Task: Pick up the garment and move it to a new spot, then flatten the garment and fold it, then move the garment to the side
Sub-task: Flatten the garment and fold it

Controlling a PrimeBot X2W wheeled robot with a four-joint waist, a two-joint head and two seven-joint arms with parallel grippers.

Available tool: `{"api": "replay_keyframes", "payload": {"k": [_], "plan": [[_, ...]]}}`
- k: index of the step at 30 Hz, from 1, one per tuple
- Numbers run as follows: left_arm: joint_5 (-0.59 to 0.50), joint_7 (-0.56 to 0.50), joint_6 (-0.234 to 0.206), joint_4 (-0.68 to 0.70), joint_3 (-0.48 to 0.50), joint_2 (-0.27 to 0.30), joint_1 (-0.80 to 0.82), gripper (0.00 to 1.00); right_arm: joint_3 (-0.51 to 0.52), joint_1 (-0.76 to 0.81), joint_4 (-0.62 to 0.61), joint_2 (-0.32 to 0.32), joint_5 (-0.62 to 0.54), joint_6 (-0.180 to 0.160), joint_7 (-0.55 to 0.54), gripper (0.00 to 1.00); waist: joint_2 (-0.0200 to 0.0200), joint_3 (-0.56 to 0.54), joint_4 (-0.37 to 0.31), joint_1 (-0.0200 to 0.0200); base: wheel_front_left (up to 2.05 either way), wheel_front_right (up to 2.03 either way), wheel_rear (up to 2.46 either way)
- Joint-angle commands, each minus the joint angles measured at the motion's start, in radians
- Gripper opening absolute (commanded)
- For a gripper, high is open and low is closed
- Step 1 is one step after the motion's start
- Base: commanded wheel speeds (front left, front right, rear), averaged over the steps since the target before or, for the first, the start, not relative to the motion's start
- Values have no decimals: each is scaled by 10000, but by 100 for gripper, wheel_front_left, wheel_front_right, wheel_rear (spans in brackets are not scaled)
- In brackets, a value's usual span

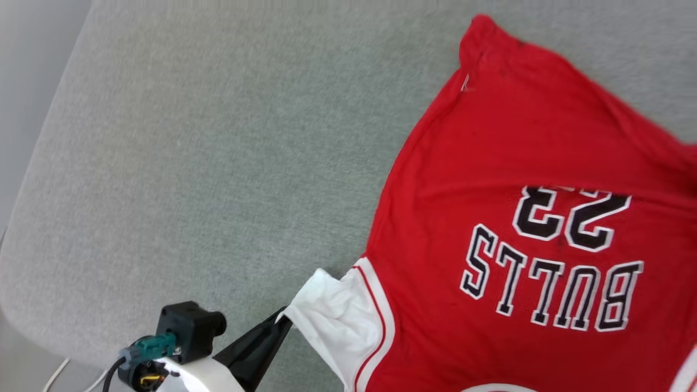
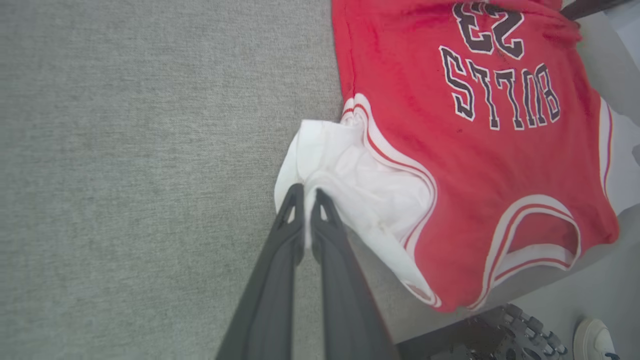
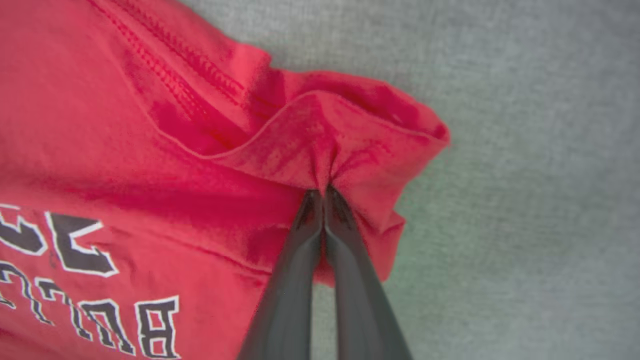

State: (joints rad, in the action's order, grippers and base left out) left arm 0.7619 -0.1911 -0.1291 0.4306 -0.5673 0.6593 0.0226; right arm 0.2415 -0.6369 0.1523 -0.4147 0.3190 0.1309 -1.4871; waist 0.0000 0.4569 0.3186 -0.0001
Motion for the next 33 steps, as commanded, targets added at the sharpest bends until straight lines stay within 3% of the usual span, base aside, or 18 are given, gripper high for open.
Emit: {"api": "replay_keyframes", "payload": {"k": [1,16,25,30,33], "plan": [[55,9,-44,-41,67,58,-163,0,-42,549,55,68,75,-4,13,0,0,-712,-622,1,0,0,0],[557,393,-515,-558,514,199,-1070,0,13,4571,-1756,513,1899,-4,1407,0,0,-2795,-2249,1,0,0,0],[581,619,-633,-900,435,7,-1292,0,281,6737,-2567,1149,2531,-4,2405,0,0,-3244,-2734,1,0,0,0],[566,594,-683,-902,406,38,-1371,0,163,7272,-2489,1444,2632,-4,2847,0,0,-3323,-2882,1,0,0,0],[547,531,-737,-838,363,-74,-1191,0,-106,7534,-2230,1296,2542,-4,3264,0,0,-3360,-2889,1,0,0,0]]}}
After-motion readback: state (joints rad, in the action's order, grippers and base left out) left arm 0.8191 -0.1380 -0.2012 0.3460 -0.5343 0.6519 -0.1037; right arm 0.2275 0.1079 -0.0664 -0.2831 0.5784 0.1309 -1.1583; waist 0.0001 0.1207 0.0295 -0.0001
